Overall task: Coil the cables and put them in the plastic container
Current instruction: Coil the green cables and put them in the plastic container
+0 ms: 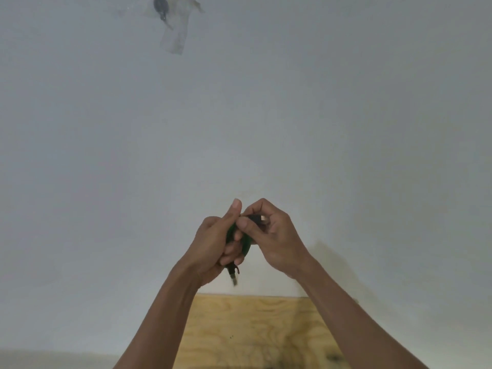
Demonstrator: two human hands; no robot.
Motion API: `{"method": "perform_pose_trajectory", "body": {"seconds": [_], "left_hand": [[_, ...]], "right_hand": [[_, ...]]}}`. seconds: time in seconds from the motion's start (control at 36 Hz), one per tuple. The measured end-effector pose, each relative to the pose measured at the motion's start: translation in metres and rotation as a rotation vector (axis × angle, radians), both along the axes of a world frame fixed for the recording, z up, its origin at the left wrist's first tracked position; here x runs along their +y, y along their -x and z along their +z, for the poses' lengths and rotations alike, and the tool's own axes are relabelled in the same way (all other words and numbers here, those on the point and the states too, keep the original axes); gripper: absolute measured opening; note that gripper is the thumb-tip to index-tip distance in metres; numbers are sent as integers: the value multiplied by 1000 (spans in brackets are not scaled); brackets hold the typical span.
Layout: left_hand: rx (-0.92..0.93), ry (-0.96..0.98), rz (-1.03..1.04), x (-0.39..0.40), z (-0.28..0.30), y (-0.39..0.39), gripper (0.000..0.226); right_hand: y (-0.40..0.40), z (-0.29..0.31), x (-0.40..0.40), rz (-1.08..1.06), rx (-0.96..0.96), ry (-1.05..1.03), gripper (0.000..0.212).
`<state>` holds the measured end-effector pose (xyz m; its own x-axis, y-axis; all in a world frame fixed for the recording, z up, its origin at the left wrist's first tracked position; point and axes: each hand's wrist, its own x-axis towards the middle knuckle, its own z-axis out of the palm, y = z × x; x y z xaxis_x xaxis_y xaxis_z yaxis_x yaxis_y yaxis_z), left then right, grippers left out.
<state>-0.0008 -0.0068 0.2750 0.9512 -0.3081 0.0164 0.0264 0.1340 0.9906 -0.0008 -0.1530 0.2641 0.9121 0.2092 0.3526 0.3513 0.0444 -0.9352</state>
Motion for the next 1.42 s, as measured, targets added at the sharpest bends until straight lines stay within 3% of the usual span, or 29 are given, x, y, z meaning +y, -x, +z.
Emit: {"method": "perform_pose_trajectory", "body": {"seconds": [0.08, 0.14, 0.28, 0.39, 0.58, 0.69, 0.94, 1.08, 1.22, 1.33, 1.42], "left_hand": [[-69, -19, 244, -12, -3, -1, 76], [-179, -129, 365, -15, -7, -3, 77], [-337, -301, 514, -15, -16, -7, 72], [-318, -317, 672, -23, -12, -10, 72], [-277, -326, 833, -19, -18, -20, 57], [-256, -266, 900, -20, -19, -19, 59], [-185, -124, 898, -15, -21, -19, 53], [-266, -142, 840, -14, -19, -17, 56], [-344, -166, 785, -13, -18, -15, 57], [-329, -143, 721, -8, -16, -12, 58], [-309, -119, 648, -4, -17, -11, 60]], "right_hand": [[-5, 0, 4, -113, -53, 91, 17], [-6, 0, 4, -178, -79, 154, 15], [-5, -2, 8, -206, -45, 169, 14], [-1, -4, 19, -267, -45, 208, 12], [6, -9, 30, -482, -156, 373, 26], [10, -3, 35, -556, -105, 249, 12], [14, -4, 43, -482, 76, 182, 7], [5, -9, 42, -487, 139, 217, 3], [1, -10, 37, -605, 32, 227, 28], [-5, -5, 28, -358, 188, 116, 53], [-9, -3, 21, -188, 237, 119, 40]]}}
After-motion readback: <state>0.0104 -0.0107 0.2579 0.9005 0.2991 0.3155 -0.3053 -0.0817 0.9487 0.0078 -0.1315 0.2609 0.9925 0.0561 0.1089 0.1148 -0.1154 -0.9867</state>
